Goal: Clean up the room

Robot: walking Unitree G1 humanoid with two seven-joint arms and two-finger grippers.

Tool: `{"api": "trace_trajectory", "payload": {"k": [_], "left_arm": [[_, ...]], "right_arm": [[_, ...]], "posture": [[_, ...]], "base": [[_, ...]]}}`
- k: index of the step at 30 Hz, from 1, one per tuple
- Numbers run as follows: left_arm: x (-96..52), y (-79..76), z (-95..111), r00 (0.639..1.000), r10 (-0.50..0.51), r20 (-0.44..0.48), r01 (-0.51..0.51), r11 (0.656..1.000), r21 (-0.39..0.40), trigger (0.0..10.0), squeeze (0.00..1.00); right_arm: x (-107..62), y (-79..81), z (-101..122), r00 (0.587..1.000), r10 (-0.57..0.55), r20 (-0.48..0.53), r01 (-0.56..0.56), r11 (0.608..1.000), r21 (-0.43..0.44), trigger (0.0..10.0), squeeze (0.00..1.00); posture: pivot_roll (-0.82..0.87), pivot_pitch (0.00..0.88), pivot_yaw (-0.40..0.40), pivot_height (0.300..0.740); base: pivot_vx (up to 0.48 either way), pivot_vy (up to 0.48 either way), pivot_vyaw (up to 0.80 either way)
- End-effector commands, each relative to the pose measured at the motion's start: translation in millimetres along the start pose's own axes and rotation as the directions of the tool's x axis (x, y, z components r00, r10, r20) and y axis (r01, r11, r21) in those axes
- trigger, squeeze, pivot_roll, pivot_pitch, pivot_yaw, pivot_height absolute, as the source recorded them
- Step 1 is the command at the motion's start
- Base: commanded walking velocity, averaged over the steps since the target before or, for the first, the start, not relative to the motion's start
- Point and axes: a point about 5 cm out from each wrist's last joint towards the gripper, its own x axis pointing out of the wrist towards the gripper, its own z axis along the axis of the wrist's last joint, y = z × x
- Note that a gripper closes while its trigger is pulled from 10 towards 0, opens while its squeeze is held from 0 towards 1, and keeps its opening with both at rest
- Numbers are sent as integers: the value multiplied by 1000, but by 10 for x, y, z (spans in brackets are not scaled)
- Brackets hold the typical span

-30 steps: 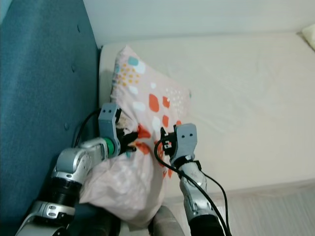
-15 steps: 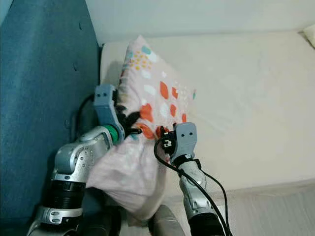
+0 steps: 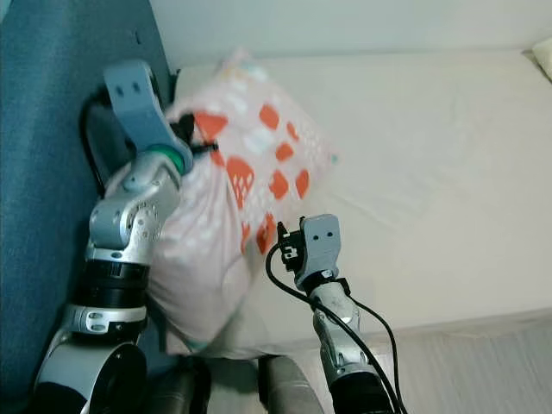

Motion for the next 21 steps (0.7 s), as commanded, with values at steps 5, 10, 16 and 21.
{"api": "trace_trajectory", "payload": {"k": [5, 10, 16, 21], "left_arm": [[12, -25, 287, 986, 111, 123, -100, 991, -86, 10000, 0], [34, 246, 199, 964, 263, 49, -262, 965, -25, 10000, 0], [-191, 399, -235, 924, 266, -276, -266, 963, 38, 10000, 0], [-296, 223, -360, 920, 121, -373, -120, 992, 28, 10000, 0]], "right_arm": [[-20, -81, -111, 998, -34, -48, 32, 999, -32, 10000, 0], [-13, -129, -103, 998, -46, -47, 44, 998, -37, 10000, 0], [-63, -146, -146, 997, -53, -57, 50, 998, -40, 10000, 0], [-51, -124, -153, 997, -47, -59, 44, 998, -40, 10000, 0]], "posture": [[-10, 151, 60, 740], [-6, 153, 63, 740], [7, 156, 63, 740], [6, 151, 61, 740]], "base": [[0, 0, 0], [0, 0, 0], [0, 0, 0], [0, 0, 0]]}}
